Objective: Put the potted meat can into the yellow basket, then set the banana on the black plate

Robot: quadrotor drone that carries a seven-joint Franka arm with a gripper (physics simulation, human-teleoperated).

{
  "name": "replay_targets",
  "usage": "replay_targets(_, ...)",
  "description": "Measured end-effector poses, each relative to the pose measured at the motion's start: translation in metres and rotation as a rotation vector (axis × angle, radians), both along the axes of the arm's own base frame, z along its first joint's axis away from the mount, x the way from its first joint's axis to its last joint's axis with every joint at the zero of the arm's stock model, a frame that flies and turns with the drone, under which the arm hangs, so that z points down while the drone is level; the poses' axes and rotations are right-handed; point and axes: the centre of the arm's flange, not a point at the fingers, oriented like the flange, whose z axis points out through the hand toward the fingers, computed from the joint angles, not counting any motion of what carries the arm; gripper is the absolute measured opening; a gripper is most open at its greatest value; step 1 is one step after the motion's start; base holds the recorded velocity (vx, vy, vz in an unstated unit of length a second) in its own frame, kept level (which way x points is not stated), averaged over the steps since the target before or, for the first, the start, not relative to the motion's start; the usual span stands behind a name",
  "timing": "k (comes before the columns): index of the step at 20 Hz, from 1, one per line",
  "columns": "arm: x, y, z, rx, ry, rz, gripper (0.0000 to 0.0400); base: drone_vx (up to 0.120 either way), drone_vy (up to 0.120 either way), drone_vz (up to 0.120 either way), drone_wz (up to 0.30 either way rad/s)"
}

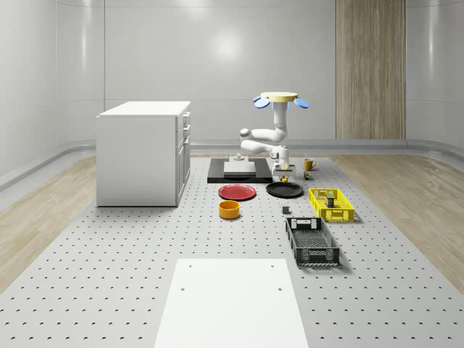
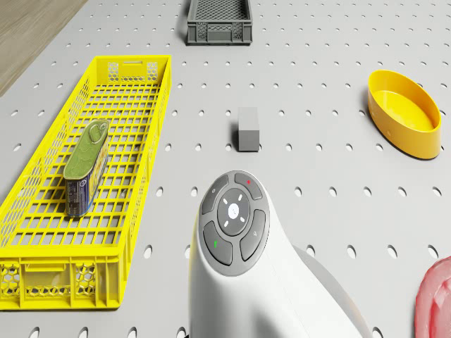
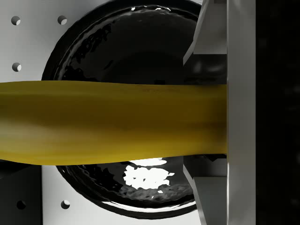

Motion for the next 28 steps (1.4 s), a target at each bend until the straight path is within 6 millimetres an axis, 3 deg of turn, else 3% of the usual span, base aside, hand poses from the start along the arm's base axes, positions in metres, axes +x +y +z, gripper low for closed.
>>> replay_targets(22, 0.000, 0.000, 0.067, -0.001, 0.000, 0.001, 0.0198, 0.000, 0.000, 0.000, 0.000)
replay_targets(25, 0.000, 0.000, 0.070, 0.002, -0.001, -0.003, 0.0295, 0.000, 0.000, 0.000, 0.000)
replay_targets(28, 0.000, 0.000, 0.064, 0.004, -0.002, -0.006, 0.0351, 0.000, 0.000, 0.000, 0.000)
